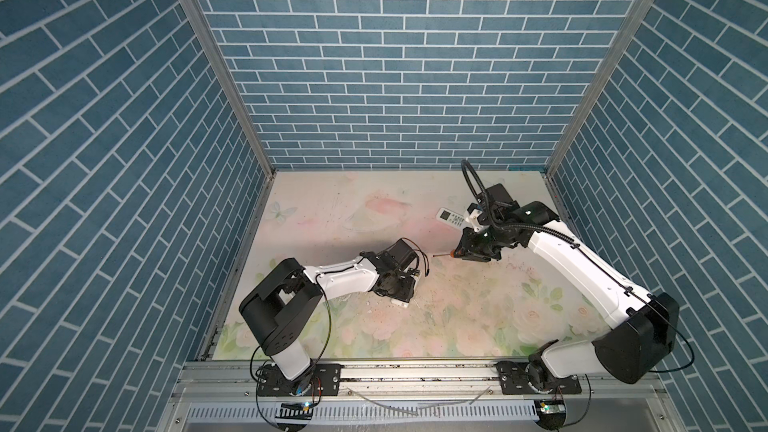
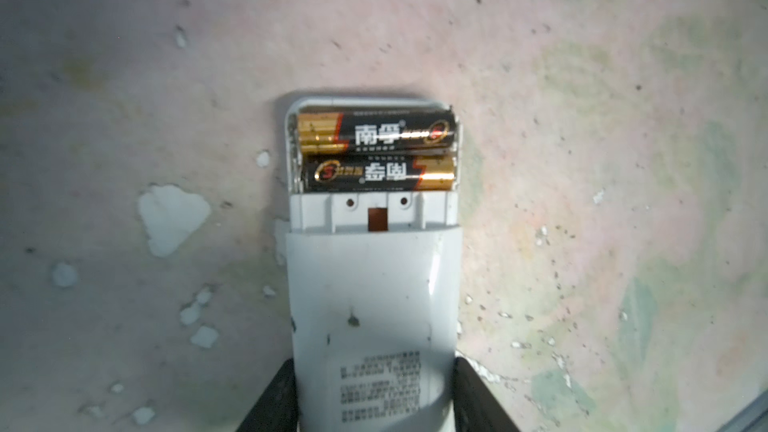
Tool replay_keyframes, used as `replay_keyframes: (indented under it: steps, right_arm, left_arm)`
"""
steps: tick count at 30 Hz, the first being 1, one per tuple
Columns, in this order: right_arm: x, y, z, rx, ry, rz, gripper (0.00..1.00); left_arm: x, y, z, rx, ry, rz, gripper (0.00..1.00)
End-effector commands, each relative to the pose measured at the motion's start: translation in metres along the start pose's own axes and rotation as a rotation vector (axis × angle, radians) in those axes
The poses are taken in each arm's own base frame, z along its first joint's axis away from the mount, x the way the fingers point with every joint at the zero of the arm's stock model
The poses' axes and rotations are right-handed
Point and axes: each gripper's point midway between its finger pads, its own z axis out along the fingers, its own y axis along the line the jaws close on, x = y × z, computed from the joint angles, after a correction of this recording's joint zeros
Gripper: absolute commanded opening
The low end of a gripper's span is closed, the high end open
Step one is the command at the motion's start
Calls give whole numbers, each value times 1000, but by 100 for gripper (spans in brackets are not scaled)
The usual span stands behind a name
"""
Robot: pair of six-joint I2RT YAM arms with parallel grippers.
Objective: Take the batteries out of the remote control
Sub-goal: 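Insert the screwdriver tip beside the farther battery with the right gripper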
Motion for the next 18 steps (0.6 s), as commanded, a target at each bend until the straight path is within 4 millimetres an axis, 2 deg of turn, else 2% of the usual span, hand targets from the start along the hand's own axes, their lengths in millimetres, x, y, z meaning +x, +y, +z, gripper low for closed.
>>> replay_keyframes:
  steps: [1, 9, 18]
  right_arm:
    - [3, -8, 5, -2, -62, 153, 0]
    - [10, -8, 18, -17, -28, 182, 0]
    - [13, -2, 32, -50, 22, 183, 0]
  left_arm:
    - [14, -6, 5, 39, 43, 27, 37]
    - [21, -3, 16, 17, 95, 35, 35]
    - [22, -2, 18, -11, 100, 35, 34]
